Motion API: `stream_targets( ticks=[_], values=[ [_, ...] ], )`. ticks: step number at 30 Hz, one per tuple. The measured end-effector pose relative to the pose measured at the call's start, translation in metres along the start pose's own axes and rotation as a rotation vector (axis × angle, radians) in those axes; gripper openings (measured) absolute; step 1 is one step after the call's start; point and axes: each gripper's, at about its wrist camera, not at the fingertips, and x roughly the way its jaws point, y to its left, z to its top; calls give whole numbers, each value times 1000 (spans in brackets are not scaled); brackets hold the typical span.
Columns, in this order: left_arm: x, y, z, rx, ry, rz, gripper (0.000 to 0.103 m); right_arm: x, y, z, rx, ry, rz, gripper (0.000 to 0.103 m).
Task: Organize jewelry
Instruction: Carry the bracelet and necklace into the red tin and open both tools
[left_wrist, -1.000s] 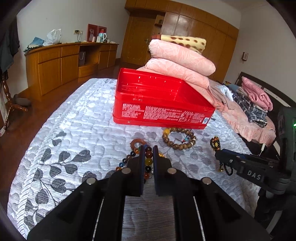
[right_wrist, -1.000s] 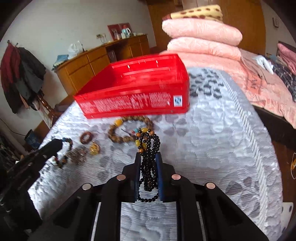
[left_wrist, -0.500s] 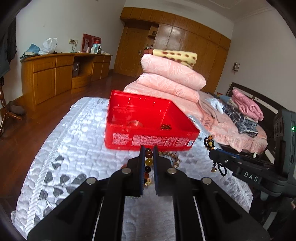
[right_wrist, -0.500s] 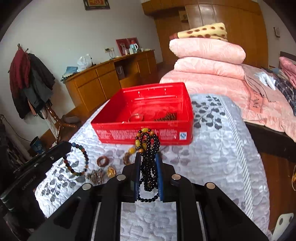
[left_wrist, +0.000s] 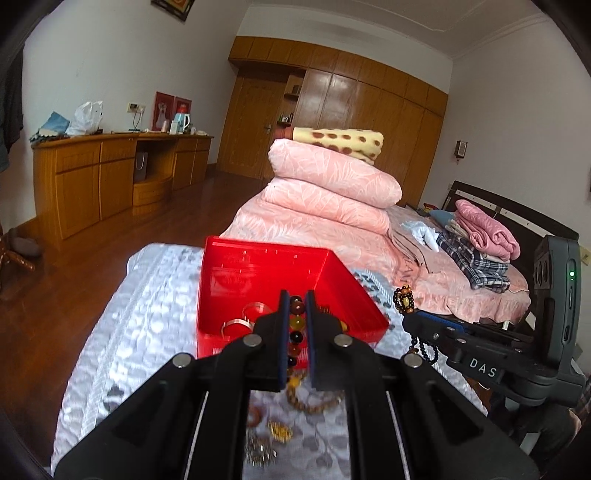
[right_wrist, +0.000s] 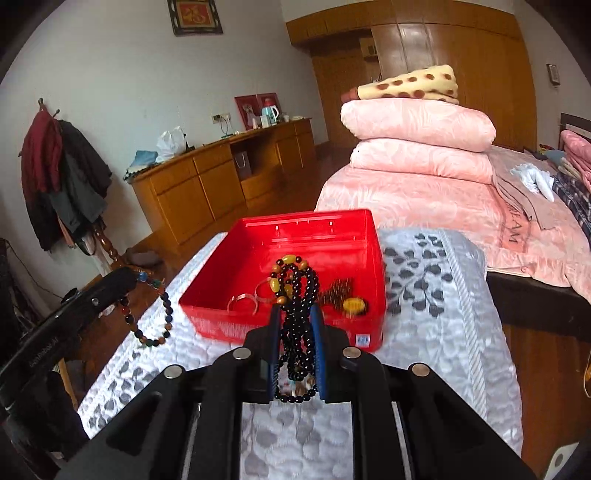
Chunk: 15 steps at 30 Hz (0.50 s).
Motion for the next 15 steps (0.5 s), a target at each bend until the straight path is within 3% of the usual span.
stream_targets(
  ticks=[15],
  values=[
    [82,17,27,1,44,21,7,62,-12,31,13,22,6,16]
  ],
)
